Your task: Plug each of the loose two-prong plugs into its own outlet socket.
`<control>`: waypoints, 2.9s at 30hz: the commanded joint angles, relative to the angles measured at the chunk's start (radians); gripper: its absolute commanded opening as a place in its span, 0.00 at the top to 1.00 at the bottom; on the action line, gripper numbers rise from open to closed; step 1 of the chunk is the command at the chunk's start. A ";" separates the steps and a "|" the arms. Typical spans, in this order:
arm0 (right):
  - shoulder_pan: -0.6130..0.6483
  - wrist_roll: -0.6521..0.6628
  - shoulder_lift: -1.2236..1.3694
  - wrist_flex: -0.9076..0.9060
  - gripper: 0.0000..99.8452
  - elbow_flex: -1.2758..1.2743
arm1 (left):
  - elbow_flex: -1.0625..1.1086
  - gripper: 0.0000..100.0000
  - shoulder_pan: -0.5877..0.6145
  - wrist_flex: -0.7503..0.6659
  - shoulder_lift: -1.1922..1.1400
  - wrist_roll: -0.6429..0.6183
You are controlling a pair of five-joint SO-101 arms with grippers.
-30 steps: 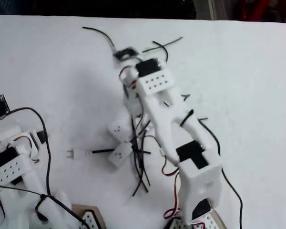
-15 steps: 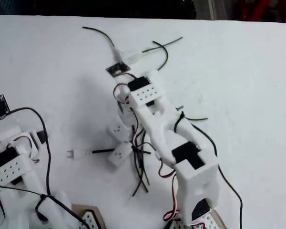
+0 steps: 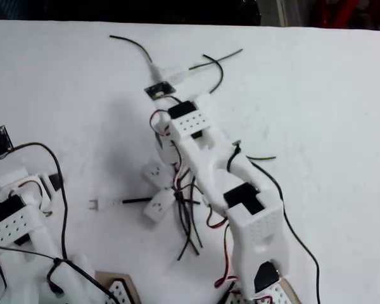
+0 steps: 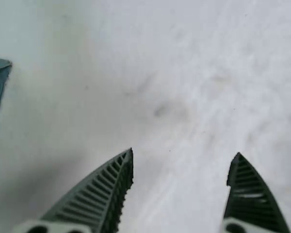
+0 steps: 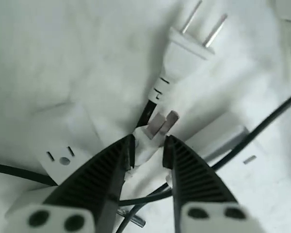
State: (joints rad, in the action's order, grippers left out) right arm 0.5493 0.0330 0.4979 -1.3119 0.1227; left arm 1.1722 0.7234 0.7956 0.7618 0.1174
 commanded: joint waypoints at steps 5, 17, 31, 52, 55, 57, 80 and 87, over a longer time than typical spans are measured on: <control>0.002 -0.006 0.019 -0.039 0.90 0.005 | -0.006 0.69 0.012 -0.023 0.022 -0.003; -0.051 -0.006 -0.108 -0.131 0.98 0.103 | 0.006 0.69 0.012 -0.025 0.027 -0.002; -0.216 -0.161 -0.564 -0.147 0.98 0.118 | 0.006 0.69 0.010 -0.025 0.027 -0.002; -0.499 -0.555 -0.645 -0.044 0.98 -0.023 | 0.006 0.69 0.010 -0.025 0.027 -0.002; -0.535 -0.559 -0.648 -0.045 0.98 -0.118 | 0.006 0.69 0.010 -0.025 0.027 -0.002; -0.562 -0.557 -0.650 -0.047 0.98 -0.173 | 0.006 0.69 0.010 -0.025 0.027 -0.002; -0.619 0.971 -0.668 -0.125 0.97 -0.305 | 0.008 0.69 0.010 -0.025 0.027 0.000; -0.634 1.459 -0.544 -0.091 0.87 -0.293 | 0.008 0.69 0.010 -0.025 0.027 0.000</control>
State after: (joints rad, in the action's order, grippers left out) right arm -0.0829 1.3709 -0.0683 -1.4208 -0.1933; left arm 1.1845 0.7234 0.7956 0.7618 0.1174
